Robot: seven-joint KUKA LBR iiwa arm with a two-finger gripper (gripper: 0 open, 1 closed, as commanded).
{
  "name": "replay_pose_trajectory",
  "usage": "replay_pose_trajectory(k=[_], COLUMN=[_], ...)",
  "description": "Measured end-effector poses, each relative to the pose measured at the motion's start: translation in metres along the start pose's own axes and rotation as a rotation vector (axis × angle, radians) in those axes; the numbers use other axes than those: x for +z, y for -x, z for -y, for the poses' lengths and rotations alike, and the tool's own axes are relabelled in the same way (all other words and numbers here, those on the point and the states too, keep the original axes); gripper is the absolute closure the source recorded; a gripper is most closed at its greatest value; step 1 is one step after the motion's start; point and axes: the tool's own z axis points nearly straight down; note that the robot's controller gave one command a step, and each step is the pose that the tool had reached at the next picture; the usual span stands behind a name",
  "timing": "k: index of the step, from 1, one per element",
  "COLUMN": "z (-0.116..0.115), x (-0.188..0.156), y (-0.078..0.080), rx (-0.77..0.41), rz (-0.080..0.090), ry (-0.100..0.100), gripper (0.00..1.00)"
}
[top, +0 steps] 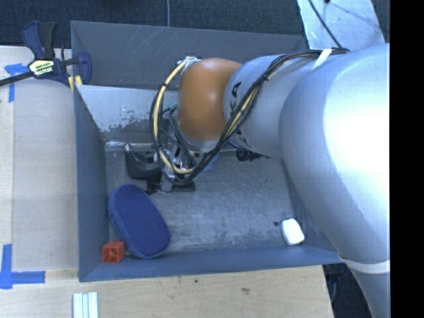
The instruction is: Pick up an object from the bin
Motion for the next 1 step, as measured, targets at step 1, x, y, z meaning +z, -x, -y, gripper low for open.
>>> replay_pose_trajectory(k=[1], z=[-0.0003], x=[-0.0015], y=[0.0005], rx=[-0.002], rz=[0.001], ry=[0.000], gripper=[1.00])
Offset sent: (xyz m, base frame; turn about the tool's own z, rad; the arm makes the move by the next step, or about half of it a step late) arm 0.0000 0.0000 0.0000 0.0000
